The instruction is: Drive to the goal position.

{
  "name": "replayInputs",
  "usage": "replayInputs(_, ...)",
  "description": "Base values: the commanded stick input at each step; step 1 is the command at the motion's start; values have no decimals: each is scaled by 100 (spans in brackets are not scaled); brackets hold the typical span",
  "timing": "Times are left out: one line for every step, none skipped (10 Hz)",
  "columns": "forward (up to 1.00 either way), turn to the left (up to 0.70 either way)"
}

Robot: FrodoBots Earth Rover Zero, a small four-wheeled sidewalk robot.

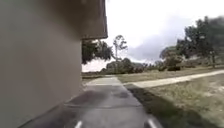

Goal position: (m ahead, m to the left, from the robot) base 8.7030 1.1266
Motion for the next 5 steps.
replayInputs(85, 0)
replayInputs(85, 0)
replayInputs(85, 0)
replayInputs(85, 0)
replayInputs(85, 0)
